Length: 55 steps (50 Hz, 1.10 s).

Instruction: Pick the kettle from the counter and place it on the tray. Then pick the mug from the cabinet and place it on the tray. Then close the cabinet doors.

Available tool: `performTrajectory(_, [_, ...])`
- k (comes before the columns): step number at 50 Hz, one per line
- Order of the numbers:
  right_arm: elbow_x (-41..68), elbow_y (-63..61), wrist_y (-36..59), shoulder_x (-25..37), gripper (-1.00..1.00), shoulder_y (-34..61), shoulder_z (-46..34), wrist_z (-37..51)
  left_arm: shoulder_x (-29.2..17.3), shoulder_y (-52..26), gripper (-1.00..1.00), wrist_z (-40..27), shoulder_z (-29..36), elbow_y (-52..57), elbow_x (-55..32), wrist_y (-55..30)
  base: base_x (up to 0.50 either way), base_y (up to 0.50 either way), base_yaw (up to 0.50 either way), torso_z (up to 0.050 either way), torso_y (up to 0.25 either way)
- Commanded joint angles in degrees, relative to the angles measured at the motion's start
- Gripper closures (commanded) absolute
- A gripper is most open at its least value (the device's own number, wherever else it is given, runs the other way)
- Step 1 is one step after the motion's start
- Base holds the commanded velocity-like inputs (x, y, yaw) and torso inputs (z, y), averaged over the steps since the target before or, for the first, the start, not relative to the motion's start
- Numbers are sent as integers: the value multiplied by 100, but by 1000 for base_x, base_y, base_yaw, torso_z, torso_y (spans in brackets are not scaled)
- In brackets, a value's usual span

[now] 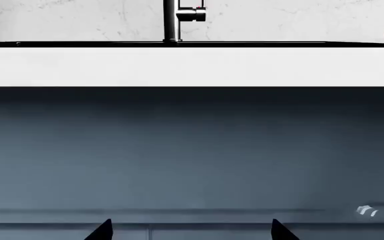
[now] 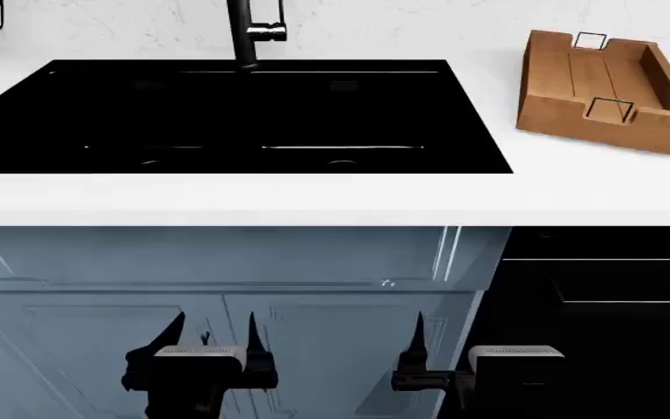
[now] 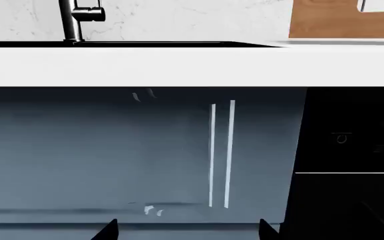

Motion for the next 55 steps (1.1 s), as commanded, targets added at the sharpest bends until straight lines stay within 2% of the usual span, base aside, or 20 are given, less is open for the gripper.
performTrajectory(1, [91,30,27,83,-100,14,-107,133,-89,1,-100,-101,101,-8,-105,-2,0,0,0,0,0])
performTrajectory(12, [196,-95,334,249,-100,69,-318,494,-274,21,-100,-281,292,149,-342,14,0,0,0,0,0])
performTrajectory(24, [363,-591,615,390,-100,0,-401,650,-417,-13,-100,-371,339,624,-639,-363,0,0,0,48,0])
performTrajectory(31, [392,-1306,978,505,-100,-93,-434,751,-548,-77,-100,-478,336,1485,-797,-1011,0,0,0,50,0])
performTrajectory(36, [382,-2187,1508,631,-100,-120,-435,844,-696,-324,-100,-634,272,2526,-1001,-1982,0,0,0,50,0])
performTrajectory(44, [465,-3612,2861,848,-100,137,-344,949,-954,-1671,-100,-1003,193,4028,-1269,-4224,0,0,0,50,0])
performTrajectory(50, [595,-4476,3691,995,-100,439,-258,958,-997,-3588,-100,-1179,68,4550,-1649,-6186,0,0,0,50,0])
performTrajectory(55, [638,-4912,4230,1103,-100,635,-183,990,-804,-5616,-100,-1231,-132,3998,-1928,-7485,0,0,0,50,0])
